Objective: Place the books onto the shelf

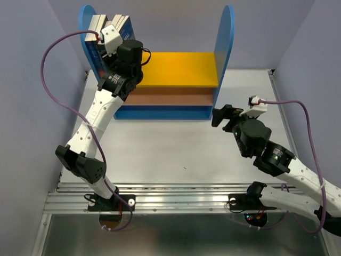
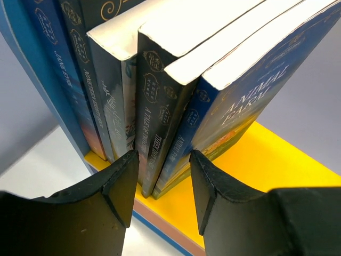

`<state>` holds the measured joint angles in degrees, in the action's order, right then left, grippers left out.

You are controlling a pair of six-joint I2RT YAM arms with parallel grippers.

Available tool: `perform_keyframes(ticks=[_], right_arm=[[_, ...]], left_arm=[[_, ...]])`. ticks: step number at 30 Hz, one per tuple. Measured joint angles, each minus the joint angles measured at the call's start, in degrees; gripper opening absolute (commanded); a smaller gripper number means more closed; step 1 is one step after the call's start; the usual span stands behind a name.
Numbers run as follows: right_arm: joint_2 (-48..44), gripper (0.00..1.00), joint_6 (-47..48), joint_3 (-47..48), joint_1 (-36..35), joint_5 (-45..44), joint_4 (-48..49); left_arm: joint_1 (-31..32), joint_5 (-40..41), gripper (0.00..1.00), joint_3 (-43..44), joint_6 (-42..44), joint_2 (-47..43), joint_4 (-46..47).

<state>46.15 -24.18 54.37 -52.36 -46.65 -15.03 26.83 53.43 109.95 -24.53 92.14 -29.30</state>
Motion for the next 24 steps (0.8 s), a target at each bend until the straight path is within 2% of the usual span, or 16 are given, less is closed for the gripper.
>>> perform_keyframes(ticks=[9, 14, 24], right_arm=[[0.09, 1.00, 0.00, 0.00, 0.00, 0.20, 0.00], [0.09, 1.00, 0.00, 0.00, 0.00, 0.20, 0.00], [0.07, 1.00, 0.00, 0.00, 0.00, 0.17, 0.00]], left_arm=[[-0.33, -0.83, 0.52, 0.33, -2.78, 0.04, -1.03], [-0.33, -1.31, 0.46, 0.28, -2.99, 0.04, -0.52], [-0.87, -2.23, 0.42, -0.17, -3.76, 0.04, 0.35]])
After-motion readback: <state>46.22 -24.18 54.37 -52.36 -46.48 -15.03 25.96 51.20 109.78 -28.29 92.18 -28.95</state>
